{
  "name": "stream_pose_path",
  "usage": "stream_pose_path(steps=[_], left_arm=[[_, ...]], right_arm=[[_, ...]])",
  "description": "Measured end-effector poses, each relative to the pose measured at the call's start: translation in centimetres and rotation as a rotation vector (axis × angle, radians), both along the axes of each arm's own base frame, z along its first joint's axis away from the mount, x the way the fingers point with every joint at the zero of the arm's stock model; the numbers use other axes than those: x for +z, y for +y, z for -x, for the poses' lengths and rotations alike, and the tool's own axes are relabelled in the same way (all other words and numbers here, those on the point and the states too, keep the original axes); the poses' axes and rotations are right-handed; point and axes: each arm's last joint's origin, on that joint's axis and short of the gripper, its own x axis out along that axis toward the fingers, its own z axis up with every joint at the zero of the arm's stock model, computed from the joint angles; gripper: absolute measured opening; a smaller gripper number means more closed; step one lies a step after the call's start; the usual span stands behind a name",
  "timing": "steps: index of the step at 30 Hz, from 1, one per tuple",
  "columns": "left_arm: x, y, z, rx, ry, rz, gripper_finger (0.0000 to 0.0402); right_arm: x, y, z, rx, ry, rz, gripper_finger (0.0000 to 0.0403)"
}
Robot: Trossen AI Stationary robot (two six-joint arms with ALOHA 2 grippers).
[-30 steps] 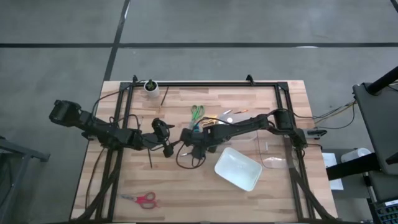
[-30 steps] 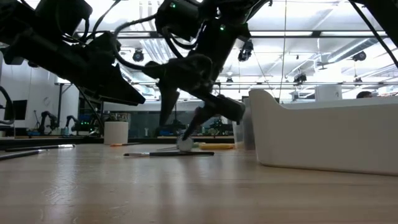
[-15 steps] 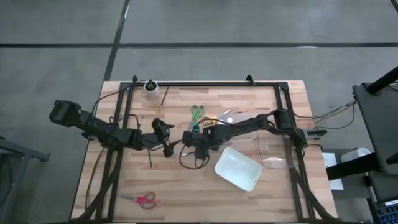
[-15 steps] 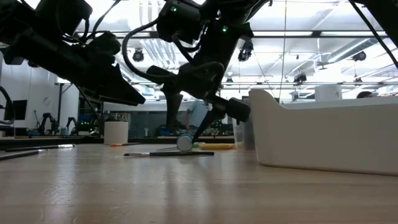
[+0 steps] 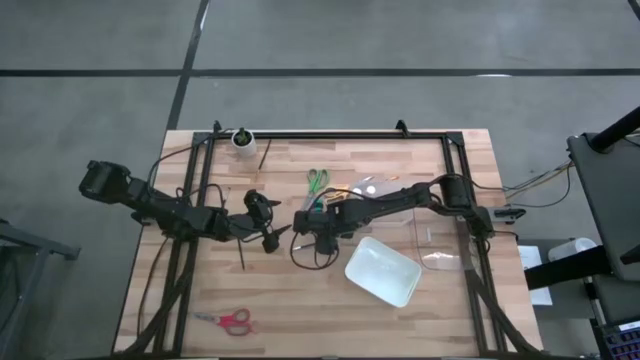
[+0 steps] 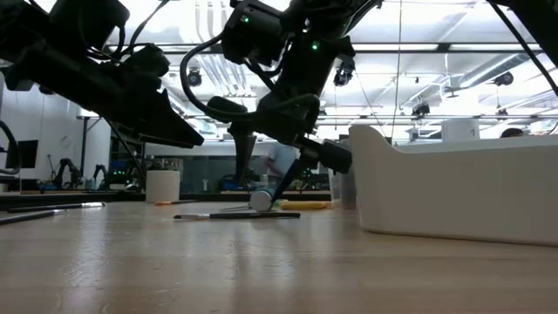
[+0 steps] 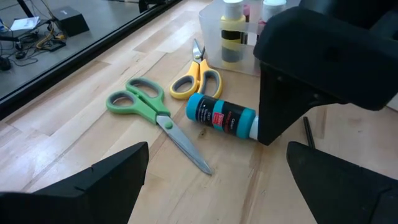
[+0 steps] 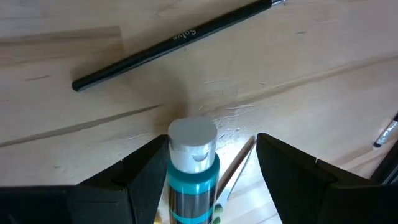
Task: Pick & Place Paint Supplies
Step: Put the blue paint bottle into the left transparent bin
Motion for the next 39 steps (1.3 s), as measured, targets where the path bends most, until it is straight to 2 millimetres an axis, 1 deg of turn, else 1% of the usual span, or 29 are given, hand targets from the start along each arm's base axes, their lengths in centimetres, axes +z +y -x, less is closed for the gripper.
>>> stream_pose_path(steps=[7,11,19,23,30,33,36,39], left_arm=[[0.0,0.0,0.0,0.0,0.0,0.0,0.0388],[0.0,0.0,0.0,0.0,0.0,0.0,0.0388],[0.0,0.0,0.0,0.0,0.0,0.0,0.0388],[0.0,0.0,0.0,0.0,0.0,0.0,0.0388],[0.0,0.0,0.0,0.001,-0.001,0.0,0.0388],[0.0,0.0,0.0,0.0,-0.001,0.0,0.0388],[0.0,0.0,0.0,0.0,-0.001,0.0,0.0388],[0.0,0.0,0.0,0.0,0.0,0.0,0.0388]], right_arm=[[-0.3,-0.2,0.2,0.026,0.025,0.013,0.0242],[-1.0,-0.2,0.6,0.026,0.049,0.014,0.0242],[-1.2,-0.1,0.8,-0.136,0.016,-0.025,0.0242],[-1.2,-0.1,0.8,-0.177,-0.003,-0.032,0.0242],[-1.0,-0.3,0.2,-0.223,-0.072,-0.074,0.0242],[-0.8,-0.2,-0.2,-0.217,-0.113,-0.104,0.0242],[-0.5,-0.2,-0.7,-0.219,-0.185,-0.092,0.0242],[-0.1,-0.2,-1.3,-0.255,-0.27,-0.126,0.0242]])
